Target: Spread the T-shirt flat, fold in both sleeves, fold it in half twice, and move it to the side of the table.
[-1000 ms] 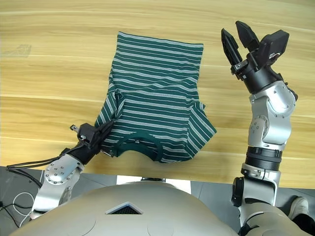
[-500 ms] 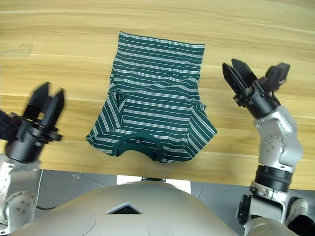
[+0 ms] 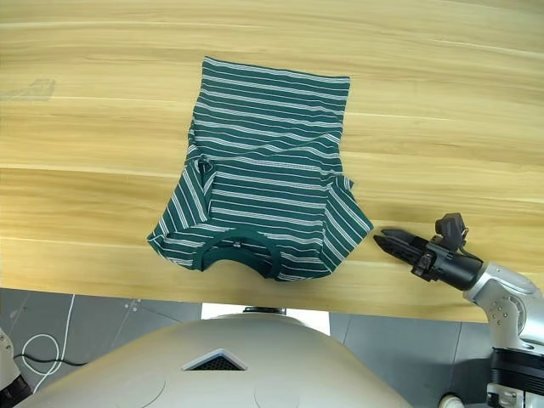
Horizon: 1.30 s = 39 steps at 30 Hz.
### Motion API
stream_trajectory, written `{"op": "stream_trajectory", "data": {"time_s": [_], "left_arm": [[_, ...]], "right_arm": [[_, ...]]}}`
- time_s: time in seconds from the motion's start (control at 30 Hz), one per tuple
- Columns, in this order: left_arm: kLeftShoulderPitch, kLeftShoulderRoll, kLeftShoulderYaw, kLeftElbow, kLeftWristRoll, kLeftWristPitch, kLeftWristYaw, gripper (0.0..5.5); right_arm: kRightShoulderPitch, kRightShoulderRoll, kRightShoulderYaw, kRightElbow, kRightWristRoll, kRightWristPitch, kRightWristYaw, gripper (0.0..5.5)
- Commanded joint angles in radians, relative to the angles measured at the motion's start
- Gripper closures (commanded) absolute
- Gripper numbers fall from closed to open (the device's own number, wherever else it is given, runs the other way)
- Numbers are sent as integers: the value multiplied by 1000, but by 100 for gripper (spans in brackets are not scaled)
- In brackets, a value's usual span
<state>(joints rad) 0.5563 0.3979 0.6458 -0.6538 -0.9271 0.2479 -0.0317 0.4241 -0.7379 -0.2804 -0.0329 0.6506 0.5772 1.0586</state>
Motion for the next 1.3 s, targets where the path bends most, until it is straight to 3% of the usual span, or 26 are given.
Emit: {"op": "stream_trajectory", "data": {"time_s": [0.03, 0.37, 0.73, 0.9, 1.17, 1.3], "left_arm": [[-5, -7, -13, -16, 5, 27, -11, 331], [-5, -25, -50, -16, 50, 50, -32, 331], [-7, -50, -69, -24, 71, 60, -41, 326], [-15, -57, -89, -19, 85, 61, -39, 326], [-34, -62, -106, -7, 105, 68, -47, 326], [-30, -72, -119, -10, 112, 65, -63, 326]], "right_arm": [[-38, 9, 56, 31, -90, -64, -26, 359], [-47, 7, 156, 13, -200, -121, -59, 359], [-61, -16, 179, 24, -221, -127, -60, 549], [-85, -19, 161, 1, -196, -135, -41, 549], [-148, 2, 19, -151, 73, -9, 30, 549], [-163, 11, 25, -202, 122, 23, 24, 549]]}}
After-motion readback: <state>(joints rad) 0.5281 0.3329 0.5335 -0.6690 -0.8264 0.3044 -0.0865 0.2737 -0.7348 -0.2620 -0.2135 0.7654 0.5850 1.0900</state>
